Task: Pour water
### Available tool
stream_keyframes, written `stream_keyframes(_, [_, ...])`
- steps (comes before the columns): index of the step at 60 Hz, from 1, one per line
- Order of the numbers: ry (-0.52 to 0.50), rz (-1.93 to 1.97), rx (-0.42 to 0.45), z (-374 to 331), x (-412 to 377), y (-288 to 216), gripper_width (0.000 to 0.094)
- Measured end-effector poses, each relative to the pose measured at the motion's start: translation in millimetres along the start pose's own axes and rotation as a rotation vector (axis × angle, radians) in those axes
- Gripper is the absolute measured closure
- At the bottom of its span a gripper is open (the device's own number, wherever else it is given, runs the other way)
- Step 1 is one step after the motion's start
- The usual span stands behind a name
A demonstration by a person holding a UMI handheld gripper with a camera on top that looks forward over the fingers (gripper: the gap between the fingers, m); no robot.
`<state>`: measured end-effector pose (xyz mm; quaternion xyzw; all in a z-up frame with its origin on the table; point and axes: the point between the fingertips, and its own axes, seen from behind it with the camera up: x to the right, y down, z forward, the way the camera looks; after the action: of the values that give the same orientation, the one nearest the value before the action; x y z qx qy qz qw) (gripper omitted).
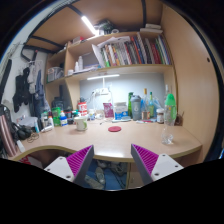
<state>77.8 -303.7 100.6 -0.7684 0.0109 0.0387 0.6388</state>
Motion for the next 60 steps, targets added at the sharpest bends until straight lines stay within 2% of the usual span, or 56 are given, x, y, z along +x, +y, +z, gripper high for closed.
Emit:
stream_keyframes(11, [-0.002,-0.007,-0.004,8,0,1,0.0099])
stream_keyframes(22, [0.013,-0.022,0.035,16,21,-6,0.0107])
stream_keyframes(45, [0.315,-0.086,0.093,92,220,-30,0.0113])
stream_keyframes(60, [0.364,-0.068,0.072,161,278,-24,0.0112])
